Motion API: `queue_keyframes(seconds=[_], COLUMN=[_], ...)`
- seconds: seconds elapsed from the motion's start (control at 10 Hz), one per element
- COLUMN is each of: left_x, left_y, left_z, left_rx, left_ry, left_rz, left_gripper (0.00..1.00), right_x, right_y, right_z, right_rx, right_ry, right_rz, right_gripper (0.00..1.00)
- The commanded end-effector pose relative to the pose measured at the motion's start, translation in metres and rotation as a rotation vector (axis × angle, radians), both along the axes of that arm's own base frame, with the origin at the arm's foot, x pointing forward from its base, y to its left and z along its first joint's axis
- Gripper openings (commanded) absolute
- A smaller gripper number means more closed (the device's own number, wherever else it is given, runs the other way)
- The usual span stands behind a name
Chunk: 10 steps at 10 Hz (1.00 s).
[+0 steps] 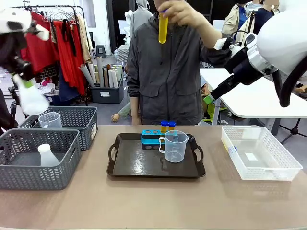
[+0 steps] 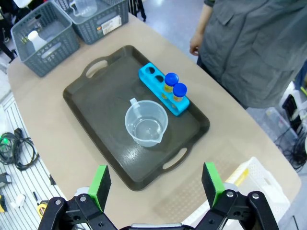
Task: Prepare the laboratory tools.
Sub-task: Pick up one Small flask and place it on the Handle tray.
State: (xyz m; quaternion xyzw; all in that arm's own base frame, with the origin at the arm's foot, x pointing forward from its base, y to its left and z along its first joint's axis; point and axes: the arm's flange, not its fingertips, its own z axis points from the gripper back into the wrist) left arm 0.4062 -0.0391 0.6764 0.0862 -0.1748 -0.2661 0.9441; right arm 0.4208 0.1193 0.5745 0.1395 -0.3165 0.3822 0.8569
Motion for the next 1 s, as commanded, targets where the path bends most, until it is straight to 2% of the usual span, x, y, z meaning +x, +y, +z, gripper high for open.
queue_keyframes(seconds=[0.0,0.2,0.4,0.5,0.8,0.9], left_x=[0.008,0.017,0.032,0.038,0.050,0.043], left_y=[-0.031,-0.082,-0.122,-0.136,-0.138,-0.156], left_z=[0.017,0.028,0.025,0.024,0.022,0.016], left_rx=[0.050,0.064,0.084,0.081,0.011,0.083], left_ry=[-0.023,-0.013,-0.044,-0.032,-0.033,-0.036], left_rz=[-0.133,-0.302,-0.450,-0.508,-0.596,-0.533], left_gripper=[0.00,0.00,0.00,0.00,0.00,0.00], right_x=[0.001,0.001,0.001,0.001,0.001,0.001], right_y=[0.000,0.000,0.000,0.000,0.000,0.000], right_z=[0.000,0.000,0.000,0.000,0.000,0.000], right_rx=[0.020,0.020,0.020,0.020,0.020,0.020], right_ry=[-0.001,-0.001,-0.001,-0.001,-0.001,-0.001], right_rz=[0.008,0.008,0.008,0.008,0.008,0.008], right_gripper=[1.00,1.00,1.00,1.00,1.00,1.00])
